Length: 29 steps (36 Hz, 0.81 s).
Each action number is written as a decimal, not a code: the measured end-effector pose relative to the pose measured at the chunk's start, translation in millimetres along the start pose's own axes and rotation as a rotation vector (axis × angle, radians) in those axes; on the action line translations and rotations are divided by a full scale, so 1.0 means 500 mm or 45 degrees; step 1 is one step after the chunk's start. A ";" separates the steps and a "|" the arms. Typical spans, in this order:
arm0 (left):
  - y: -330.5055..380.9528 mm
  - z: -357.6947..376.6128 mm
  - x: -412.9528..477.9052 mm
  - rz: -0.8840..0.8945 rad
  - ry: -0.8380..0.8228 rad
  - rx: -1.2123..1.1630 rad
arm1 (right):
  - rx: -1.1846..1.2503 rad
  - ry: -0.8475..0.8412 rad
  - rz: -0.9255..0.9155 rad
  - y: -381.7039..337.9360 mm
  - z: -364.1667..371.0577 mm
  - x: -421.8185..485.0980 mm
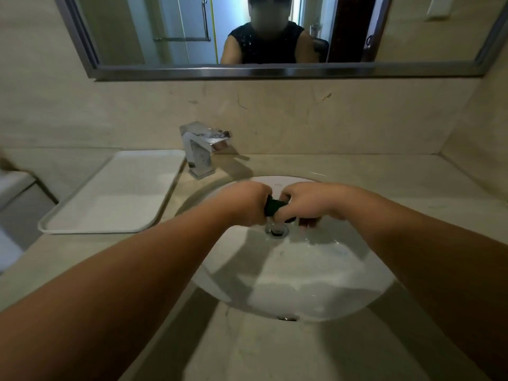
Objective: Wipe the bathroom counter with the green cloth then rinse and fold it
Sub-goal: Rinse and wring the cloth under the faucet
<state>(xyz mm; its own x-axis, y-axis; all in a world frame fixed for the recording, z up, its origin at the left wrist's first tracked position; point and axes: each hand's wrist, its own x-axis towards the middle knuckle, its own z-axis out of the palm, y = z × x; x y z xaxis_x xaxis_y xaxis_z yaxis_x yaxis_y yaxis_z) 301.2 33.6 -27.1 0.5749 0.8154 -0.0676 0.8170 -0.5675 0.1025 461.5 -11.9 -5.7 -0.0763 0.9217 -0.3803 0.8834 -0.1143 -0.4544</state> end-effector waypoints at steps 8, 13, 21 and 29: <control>-0.141 -0.017 -0.046 -0.096 0.001 -0.268 | 0.305 0.139 -0.129 -0.070 -0.036 0.085; -0.186 -0.029 -0.059 0.002 0.065 -0.244 | 0.205 0.417 -0.195 -0.123 -0.050 0.152; -0.227 -0.040 -0.051 0.050 0.121 -0.198 | -0.151 0.719 -0.219 -0.166 -0.065 0.221; -0.242 -0.034 -0.026 0.069 0.155 -0.256 | -0.165 0.699 -0.210 -0.171 -0.074 0.234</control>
<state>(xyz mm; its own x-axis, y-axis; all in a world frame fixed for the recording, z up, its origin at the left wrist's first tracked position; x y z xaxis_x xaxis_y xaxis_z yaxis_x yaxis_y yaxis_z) 194.0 93.5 -21.5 0.5982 0.7989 0.0620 0.7525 -0.5867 0.2994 394.3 119.4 18.3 0.0028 0.9844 0.1758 0.9321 0.0611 -0.3570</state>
